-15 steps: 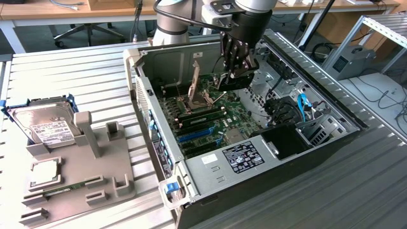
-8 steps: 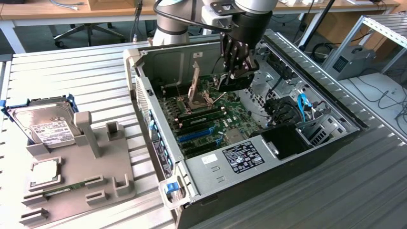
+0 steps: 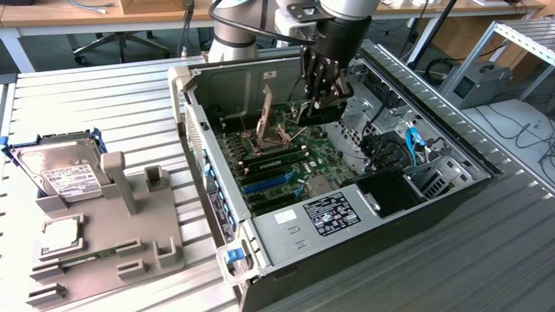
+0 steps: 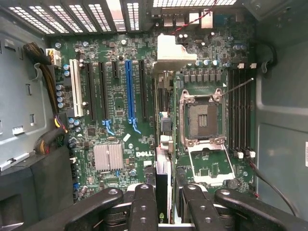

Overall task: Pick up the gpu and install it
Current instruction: 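Insert the gpu into the slot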

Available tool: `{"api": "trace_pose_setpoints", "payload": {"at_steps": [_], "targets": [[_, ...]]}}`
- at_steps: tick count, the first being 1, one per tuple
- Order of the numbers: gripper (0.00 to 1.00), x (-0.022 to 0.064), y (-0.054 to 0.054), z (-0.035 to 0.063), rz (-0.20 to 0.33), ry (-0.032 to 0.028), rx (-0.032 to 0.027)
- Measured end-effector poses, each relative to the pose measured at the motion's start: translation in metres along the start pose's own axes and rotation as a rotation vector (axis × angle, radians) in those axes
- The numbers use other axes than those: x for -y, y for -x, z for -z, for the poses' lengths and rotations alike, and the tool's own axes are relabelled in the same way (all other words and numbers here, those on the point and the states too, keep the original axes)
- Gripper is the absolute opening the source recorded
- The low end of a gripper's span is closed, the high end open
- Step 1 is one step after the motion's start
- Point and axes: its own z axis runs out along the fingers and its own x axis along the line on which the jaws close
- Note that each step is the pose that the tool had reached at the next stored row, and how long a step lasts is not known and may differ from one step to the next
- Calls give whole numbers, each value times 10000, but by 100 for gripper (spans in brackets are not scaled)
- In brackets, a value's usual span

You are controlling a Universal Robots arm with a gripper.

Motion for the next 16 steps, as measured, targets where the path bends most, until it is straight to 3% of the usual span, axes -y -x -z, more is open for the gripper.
{"api": "trace_pose_setpoints", "payload": {"at_steps": [16], "targets": [[26, -21, -30, -16, -1, 0, -1]]}}
